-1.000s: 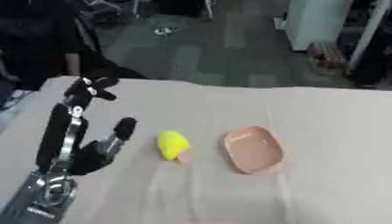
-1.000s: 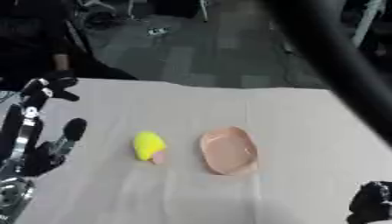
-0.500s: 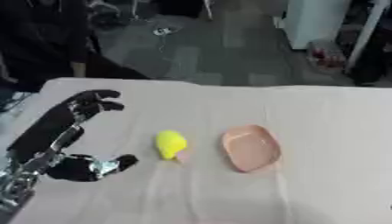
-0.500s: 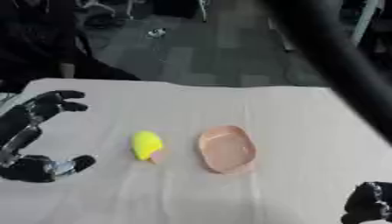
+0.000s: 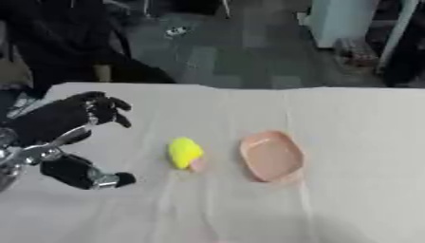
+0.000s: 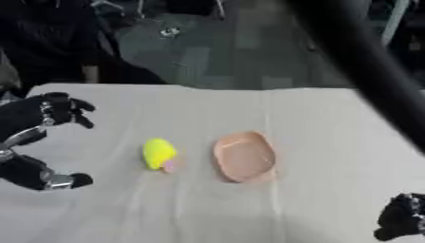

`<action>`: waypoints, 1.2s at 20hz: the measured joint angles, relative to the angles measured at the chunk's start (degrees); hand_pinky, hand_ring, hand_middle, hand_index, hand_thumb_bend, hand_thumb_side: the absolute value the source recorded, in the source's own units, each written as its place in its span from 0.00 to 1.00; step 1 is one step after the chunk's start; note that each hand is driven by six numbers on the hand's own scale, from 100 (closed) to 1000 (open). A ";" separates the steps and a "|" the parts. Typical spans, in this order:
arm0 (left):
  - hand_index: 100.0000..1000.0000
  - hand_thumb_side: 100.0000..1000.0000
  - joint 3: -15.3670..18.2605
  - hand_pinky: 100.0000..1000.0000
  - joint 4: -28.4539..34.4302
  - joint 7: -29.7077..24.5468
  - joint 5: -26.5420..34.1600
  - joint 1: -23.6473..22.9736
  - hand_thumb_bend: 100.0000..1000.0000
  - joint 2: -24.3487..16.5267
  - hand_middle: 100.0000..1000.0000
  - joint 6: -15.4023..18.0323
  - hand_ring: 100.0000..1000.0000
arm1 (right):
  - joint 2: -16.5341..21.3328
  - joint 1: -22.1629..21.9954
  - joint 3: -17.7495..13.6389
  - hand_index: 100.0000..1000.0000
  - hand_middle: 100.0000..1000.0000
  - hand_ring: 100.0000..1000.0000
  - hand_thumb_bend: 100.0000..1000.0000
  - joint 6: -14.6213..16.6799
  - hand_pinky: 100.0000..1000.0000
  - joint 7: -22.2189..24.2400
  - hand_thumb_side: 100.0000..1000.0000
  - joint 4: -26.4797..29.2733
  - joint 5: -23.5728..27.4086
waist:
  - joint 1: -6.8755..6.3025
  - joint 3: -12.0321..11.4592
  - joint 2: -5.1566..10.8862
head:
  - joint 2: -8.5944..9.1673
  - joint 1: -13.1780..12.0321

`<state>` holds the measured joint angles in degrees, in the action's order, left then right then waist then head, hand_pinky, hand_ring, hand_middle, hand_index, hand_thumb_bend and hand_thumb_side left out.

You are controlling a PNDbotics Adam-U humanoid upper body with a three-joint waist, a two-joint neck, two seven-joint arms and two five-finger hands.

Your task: Pick up objects on the table and place them in the box.

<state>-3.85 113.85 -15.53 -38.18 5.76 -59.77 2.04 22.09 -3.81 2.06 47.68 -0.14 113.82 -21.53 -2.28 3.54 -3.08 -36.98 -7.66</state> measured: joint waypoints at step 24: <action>0.76 0.68 -8.93 1.00 -9.96 -11.33 -5.06 12.58 0.54 -2.66 0.84 4.39 0.86 | 2.42 4.15 -2.05 0.44 0.30 0.30 0.00 0.66 0.13 5.55 1.00 0.00 9.60 | -1.24 4.15 -0.51 | -0.01 -4.22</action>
<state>-12.78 103.88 -26.86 -43.24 18.34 -62.42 6.43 24.51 0.34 0.01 48.34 5.40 113.82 -11.93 -3.52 7.70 -3.59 -36.99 -11.89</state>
